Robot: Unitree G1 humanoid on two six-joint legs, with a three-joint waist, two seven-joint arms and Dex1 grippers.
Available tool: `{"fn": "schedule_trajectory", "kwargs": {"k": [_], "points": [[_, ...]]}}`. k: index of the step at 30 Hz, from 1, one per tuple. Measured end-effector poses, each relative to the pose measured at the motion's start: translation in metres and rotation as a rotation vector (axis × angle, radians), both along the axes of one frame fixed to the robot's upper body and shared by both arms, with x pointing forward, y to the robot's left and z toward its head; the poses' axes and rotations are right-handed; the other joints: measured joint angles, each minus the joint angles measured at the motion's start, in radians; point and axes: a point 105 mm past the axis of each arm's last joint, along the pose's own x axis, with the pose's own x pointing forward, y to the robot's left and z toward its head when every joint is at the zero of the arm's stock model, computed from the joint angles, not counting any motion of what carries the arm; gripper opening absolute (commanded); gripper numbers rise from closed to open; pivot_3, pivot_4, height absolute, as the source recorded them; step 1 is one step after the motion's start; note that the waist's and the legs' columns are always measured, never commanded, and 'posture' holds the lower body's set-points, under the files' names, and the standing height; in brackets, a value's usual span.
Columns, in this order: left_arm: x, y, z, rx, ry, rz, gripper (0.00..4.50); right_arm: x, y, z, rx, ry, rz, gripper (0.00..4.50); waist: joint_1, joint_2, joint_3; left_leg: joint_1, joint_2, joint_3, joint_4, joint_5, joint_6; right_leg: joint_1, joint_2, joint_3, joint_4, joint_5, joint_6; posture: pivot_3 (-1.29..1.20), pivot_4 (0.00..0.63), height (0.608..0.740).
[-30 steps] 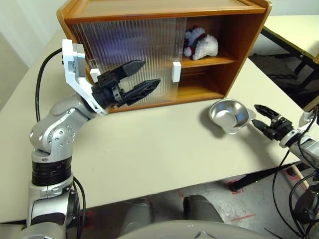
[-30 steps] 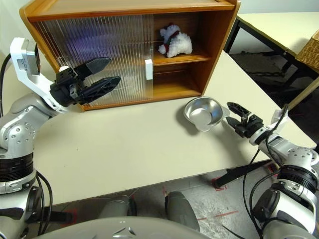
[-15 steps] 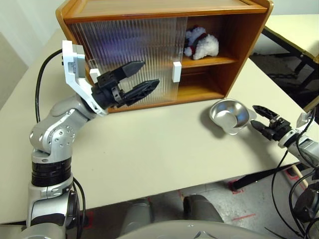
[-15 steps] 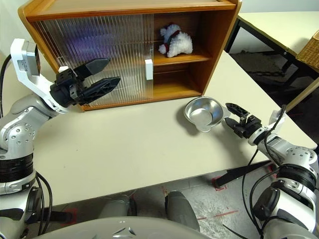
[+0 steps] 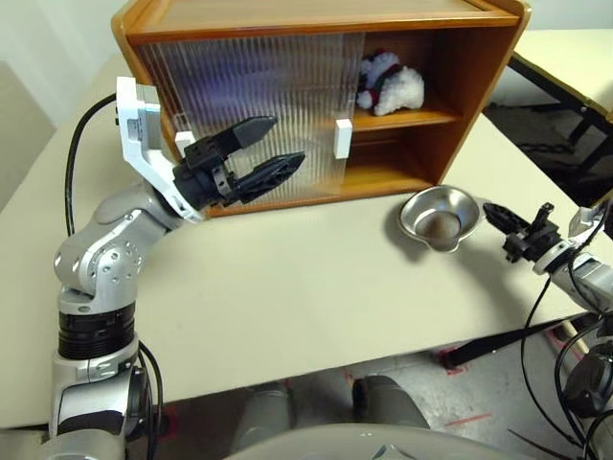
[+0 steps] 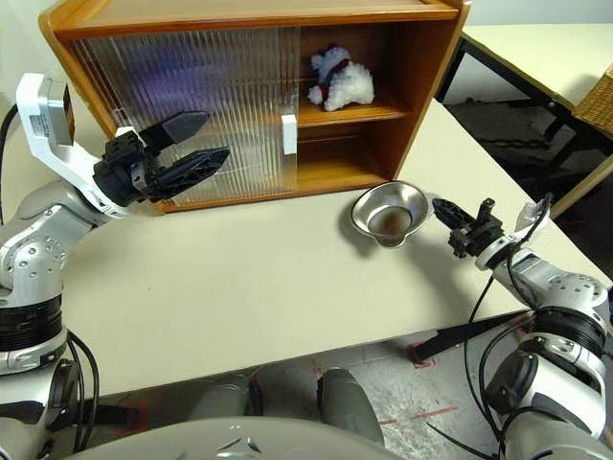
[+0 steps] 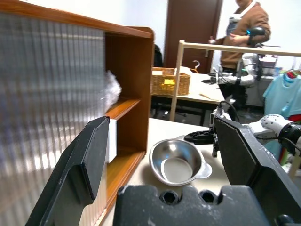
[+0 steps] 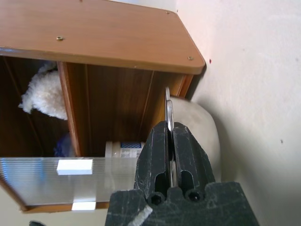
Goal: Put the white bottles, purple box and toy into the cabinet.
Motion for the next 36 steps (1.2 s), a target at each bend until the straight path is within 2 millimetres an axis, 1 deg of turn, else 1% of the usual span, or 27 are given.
{"fn": "schedule_trajectory", "kwargs": {"k": [8,12,13,14,16,18,20,25,28,30,36], "points": [[0.0,0.001,0.0,0.002,-0.002,0.002,4.5,-0.001,0.0,0.0,0.023,-0.01,0.003,0.02,0.005,0.0,0.0,0.0,0.0,0.0,0.0,0.0,0.0,0.0,0.0,0.0,0.0,0.0,0.0,0.1,0.022,0.74],[0.0,0.0,0.0,0.004,-0.003,-0.004,4.5,-0.005,0.001,0.006,0.118,-0.03,0.014,0.02,0.011,0.0,0.0,-0.001,0.0,0.0,0.0,0.0,0.0,-0.001,0.0,0.0,0.0,0.0,0.0,0.09,0.016,0.74],[-0.001,0.0,0.0,0.004,-0.004,-0.007,4.5,-0.007,0.001,0.008,0.144,-0.037,0.014,0.02,0.012,0.0,0.0,-0.003,0.0,0.0,0.0,0.0,0.0,-0.002,0.0,0.0,0.0,0.0,0.0,0.09,0.014,0.74],[0.0,0.0,0.001,0.005,-0.005,-0.009,4.5,-0.008,0.002,0.01,0.171,-0.046,0.02,0.02,0.014,0.001,0.0,-0.008,0.0,0.0,0.0,0.0,0.0,-0.004,0.0,0.0,0.0,0.0,0.0,0.09,0.013,0.74],[-0.001,-0.001,0.002,0.006,-0.012,-0.016,4.5,-0.009,0.003,0.013,0.214,-0.061,0.023,0.02,0.015,0.001,-0.001,-0.009,0.0,0.0,0.001,0.0,0.0,-0.008,0.0,0.0,0.001,0.001,-0.001,0.09,0.011,0.74],[0.0,-0.002,0.004,0.007,-0.02,-0.022,4.5,-0.009,0.006,0.014,0.242,-0.067,0.028,0.02,0.015,0.001,-0.001,-0.013,-0.001,0.001,0.002,0.0,0.0,-0.014,0.0,0.001,0.003,0.002,-0.002,0.09,0.01,0.74],[0.001,-0.003,0.005,0.006,-0.022,-0.026,4.5,-0.008,0.009,0.014,0.271,-0.067,0.029,0.02,0.014,0.001,-0.001,-0.013,-0.001,0.001,0.002,0.0,0.0,-0.014,0.0,0.001,0.003,0.003,-0.003,0.09,0.006,0.74],[0.004,-0.001,0.003,0.003,-0.009,-0.024,4.5,0.0,0.016,0.016,0.299,-0.076,0.02,0.02,0.014,0.002,-0.002,-0.013,-0.001,0.001,0.002,0.0,0.0,-0.015,0.0,0.001,0.004,0.003,-0.003,0.1,0.0,0.74],[0.003,-0.001,0.003,0.004,-0.011,-0.027,4.5,0.007,0.025,0.014,0.324,-0.085,0.015,0.02,0.014,0.002,-0.002,-0.013,-0.001,0.001,0.002,0.0,0.0,-0.015,0.0,0.001,0.004,0.003,-0.003,0.1,0.0,0.74],[0.003,-0.001,0.003,0.007,-0.012,-0.026,4.5,0.014,0.032,0.014,0.343,-0.096,0.01,0.02,0.013,0.002,-0.002,-0.013,-0.001,0.001,0.002,0.0,0.0,-0.015,0.0,0.001,0.005,0.003,-0.003,0.11,0.0,0.74],[0.003,0.0,0.004,0.009,-0.013,-0.02,4.5,0.04,0.044,0.022,0.367,-0.14,-0.047,0.02,0.014,0.002,-0.002,-0.013,-0.001,0.001,0.003,0.0,0.0,-0.015,0.0,0.001,0.006,0.003,-0.004,0.12,0.001,0.74]]}}
